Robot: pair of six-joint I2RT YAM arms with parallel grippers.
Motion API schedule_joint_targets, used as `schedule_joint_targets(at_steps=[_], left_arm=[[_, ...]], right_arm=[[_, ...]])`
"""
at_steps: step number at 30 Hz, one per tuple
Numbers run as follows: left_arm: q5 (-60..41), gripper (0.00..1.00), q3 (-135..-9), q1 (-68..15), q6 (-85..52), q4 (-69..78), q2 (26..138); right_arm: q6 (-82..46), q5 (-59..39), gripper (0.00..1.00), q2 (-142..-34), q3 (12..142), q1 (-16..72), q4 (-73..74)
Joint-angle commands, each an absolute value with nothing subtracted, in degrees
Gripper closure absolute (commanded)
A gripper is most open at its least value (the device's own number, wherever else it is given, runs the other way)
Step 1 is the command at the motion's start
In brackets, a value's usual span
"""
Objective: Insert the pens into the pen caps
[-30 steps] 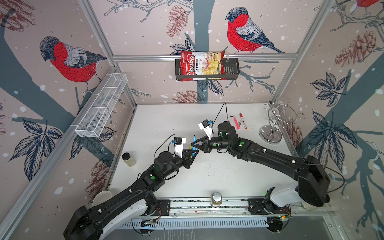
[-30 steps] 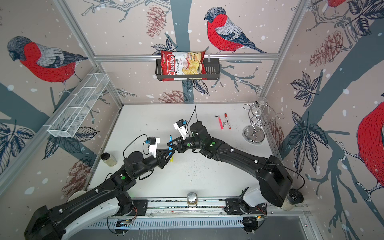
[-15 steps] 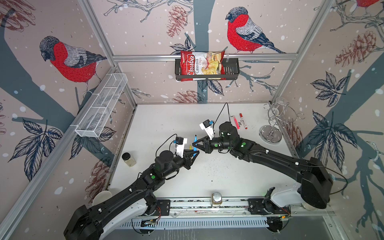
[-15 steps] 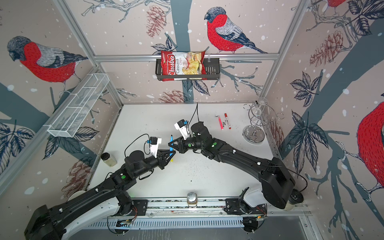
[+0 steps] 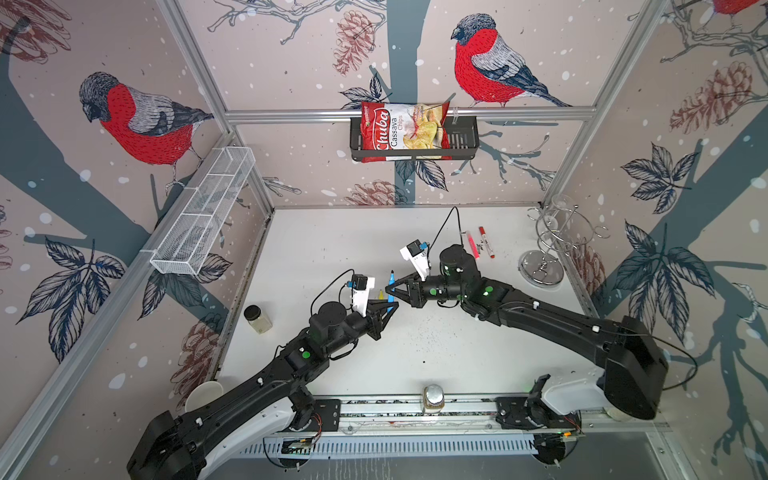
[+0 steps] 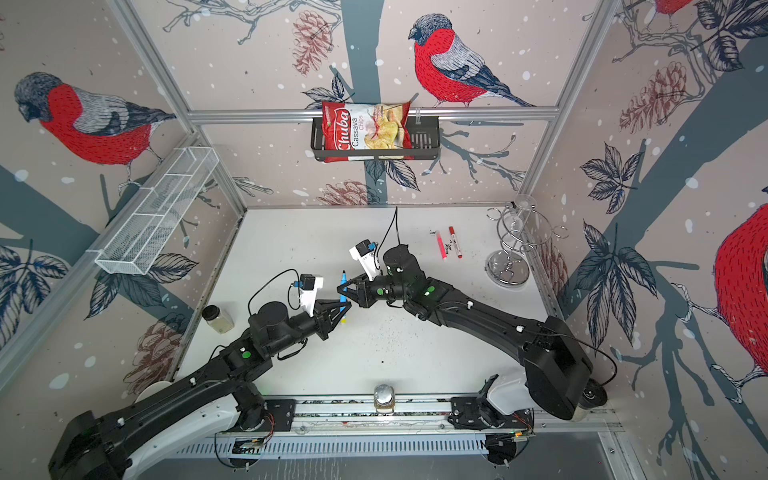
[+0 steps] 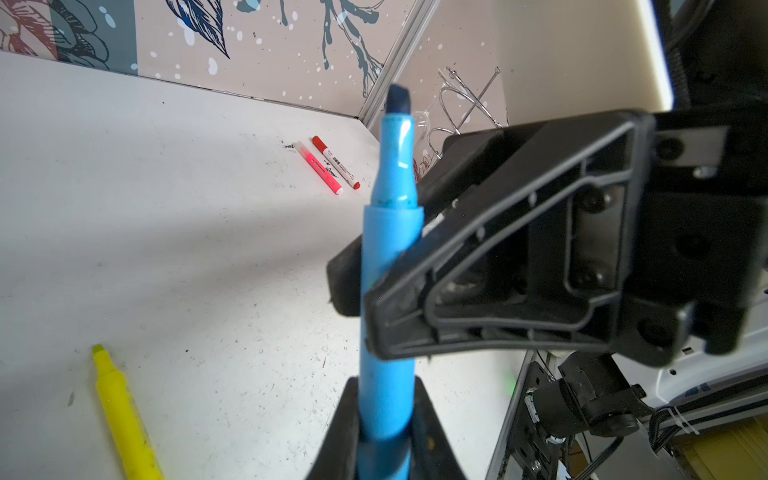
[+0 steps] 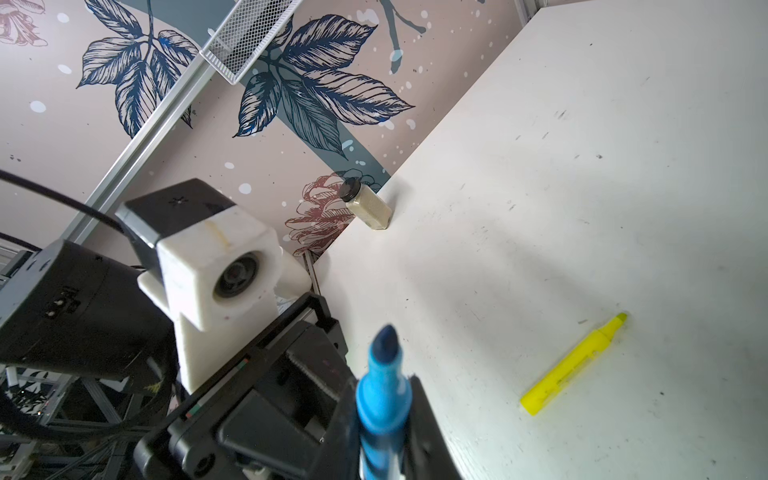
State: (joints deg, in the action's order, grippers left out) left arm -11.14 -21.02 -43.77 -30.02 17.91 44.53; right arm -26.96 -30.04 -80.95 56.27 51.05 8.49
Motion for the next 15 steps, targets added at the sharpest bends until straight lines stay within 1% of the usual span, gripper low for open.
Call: schedule_joint_targets(at_steps=[1, 4, 9, 10, 14, 15], left_arm=[[-9.9, 1.00, -20.6, -43.7, -30.6, 19.4, 44.2], [-9.7, 1.00, -20.2, -43.8, -30.6, 19.6, 44.0], [-9.0, 1.00, -19.9, -43.7, -30.4, 19.6, 43.4], [-8.9, 1.00, -19.8, -43.7, -30.4, 19.7, 43.3], [-8.2, 1.00, -19.2, -43.7, -30.4, 19.4, 42.5], [-8.0, 1.00, -19.1, -43.7, -30.4, 19.5, 42.3]], right_arm=[[-27.2, -28.9, 0.81, -80.4, 56.2, 51.1, 9.6], [-27.3, -28.4, 0.75, -80.0, 56.2, 51.1, 9.4], [-27.6, -27.5, 0.53, -78.7, 56.3, 51.1, 8.7], [-27.6, -27.1, 0.50, -78.4, 56.2, 51.1, 8.6], [-27.6, -23.0, 0.43, -76.2, 55.9, 51.0, 5.5], [-27.6, -21.5, 0.42, -75.6, 55.7, 51.1, 4.5]])
